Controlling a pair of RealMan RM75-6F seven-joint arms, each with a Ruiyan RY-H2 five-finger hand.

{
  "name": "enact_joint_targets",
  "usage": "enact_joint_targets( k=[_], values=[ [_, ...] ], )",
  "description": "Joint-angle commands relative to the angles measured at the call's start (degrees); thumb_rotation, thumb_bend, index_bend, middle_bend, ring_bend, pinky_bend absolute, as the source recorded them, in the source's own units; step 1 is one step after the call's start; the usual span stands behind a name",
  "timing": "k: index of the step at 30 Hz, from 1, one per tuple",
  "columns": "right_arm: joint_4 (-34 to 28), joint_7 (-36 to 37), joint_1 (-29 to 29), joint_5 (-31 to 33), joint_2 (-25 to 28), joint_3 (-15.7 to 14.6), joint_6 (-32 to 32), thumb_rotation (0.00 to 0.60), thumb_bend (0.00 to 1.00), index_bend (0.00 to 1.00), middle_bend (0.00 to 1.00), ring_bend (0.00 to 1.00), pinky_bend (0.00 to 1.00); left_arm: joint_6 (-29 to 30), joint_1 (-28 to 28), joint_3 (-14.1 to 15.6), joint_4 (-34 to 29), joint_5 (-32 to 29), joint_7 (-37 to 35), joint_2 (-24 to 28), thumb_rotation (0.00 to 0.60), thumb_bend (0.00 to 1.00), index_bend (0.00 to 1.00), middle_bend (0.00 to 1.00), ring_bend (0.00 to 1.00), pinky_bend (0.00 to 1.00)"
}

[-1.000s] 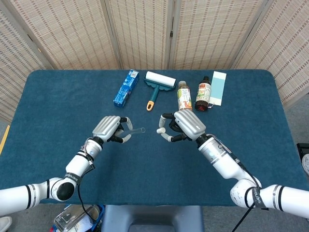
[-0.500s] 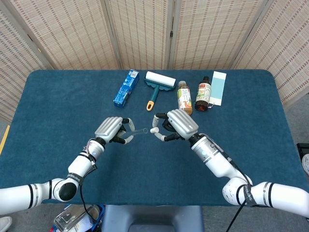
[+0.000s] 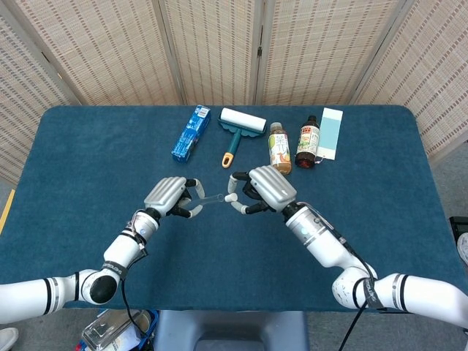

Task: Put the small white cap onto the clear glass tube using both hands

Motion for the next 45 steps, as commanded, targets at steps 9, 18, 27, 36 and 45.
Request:
enact_joint_targets(
  k=[9,18,27,36,45],
  values=[
    [0.7,-0.8,0.8,0.8,-1.1,0.0,-0.1,0.600,0.52,0.69,1.00,1.00,1.00,0.3,-0.6,0.1,-0.5,-0.4,0.2,-0.2,0.600,0.35,0.63,1.00,1.00,1.00],
    [1.6,-0.9,1.3,1.2,-1.6,-0.1,-0.5,0.600,0.52,0.70,1.00,1.00,1.00,0.4,-1.1,0.4,-0.3,-0.9,0.6,-0.5,0.600,0.35,0.63,1.00,1.00,1.00],
    [2.2,-0.9,1.8,1.5,-2.5,-0.2,-0.8,0.600,0.52,0.70,1.00,1.00,1.00,0.6,-1.6,0.8,-0.2,-1.9,1.5,-0.7,0.600,0.35,0.63,1.00,1.00,1.00],
    [2.9,-1.2,2.4,1.9,-3.2,-0.2,-1.1,0.600,0.52,0.70,1.00,1.00,1.00,0.4,-2.0,0.9,-0.4,-2.8,1.6,-0.8,0.600,0.35,0.63,1.00,1.00,1.00],
    [3.8,-1.1,2.8,1.8,-4.3,-0.3,-1.1,0.600,0.52,0.70,1.00,1.00,1.00,0.0,-2.5,0.5,-0.8,-3.6,1.1,-0.6,0.600,0.35,0.63,1.00,1.00,1.00]
  ],
)
